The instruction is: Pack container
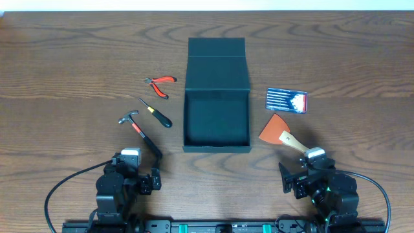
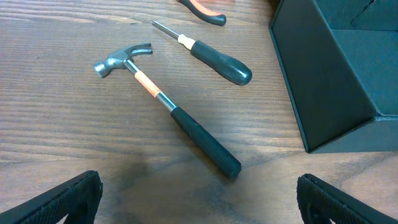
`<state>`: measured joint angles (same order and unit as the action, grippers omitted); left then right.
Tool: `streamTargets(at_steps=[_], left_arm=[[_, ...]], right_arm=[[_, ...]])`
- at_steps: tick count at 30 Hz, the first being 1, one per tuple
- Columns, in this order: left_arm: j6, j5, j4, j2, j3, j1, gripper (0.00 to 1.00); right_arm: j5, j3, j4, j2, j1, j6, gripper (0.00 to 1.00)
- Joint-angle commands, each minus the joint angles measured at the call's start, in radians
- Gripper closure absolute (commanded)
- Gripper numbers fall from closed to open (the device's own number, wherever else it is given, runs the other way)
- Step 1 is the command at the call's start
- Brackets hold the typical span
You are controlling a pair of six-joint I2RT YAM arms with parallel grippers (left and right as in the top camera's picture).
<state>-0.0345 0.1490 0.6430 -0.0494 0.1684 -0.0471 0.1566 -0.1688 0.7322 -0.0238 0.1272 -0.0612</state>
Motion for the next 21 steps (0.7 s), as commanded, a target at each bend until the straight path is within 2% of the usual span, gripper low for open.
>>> streamTargets(at_steps=[1, 11, 15, 18, 21], left_arm=[[-0.014, -0.011, -0.004, 0.007, -0.01, -0.002, 0.02], [-0.014, -0.011, -0.004, 0.007, -0.01, -0.002, 0.02], [-0.014, -0.011, -0.004, 0.007, -0.01, -0.002, 0.01], [-0.014, -0.011, -0.004, 0.007, -0.01, -0.002, 0.02], [-0.014, -0.011, -0.004, 0.007, -0.01, -0.002, 0.02]], right_arm=[[-0.003, 0.004, 0.0, 0.011, -0.01, 0.012, 0.01], [-0.004, 0.004, 0.0, 0.011, -0.01, 0.003, 0.01], [0.034, -0.016, -0.06, -0.007, -0.009, 0.005, 0.01], [0.066, -0.128, -0.092, -0.111, -0.008, 0.004, 0.01], [0.069, -0.317, -0.024, -0.29, -0.008, -0.003, 0.01]])
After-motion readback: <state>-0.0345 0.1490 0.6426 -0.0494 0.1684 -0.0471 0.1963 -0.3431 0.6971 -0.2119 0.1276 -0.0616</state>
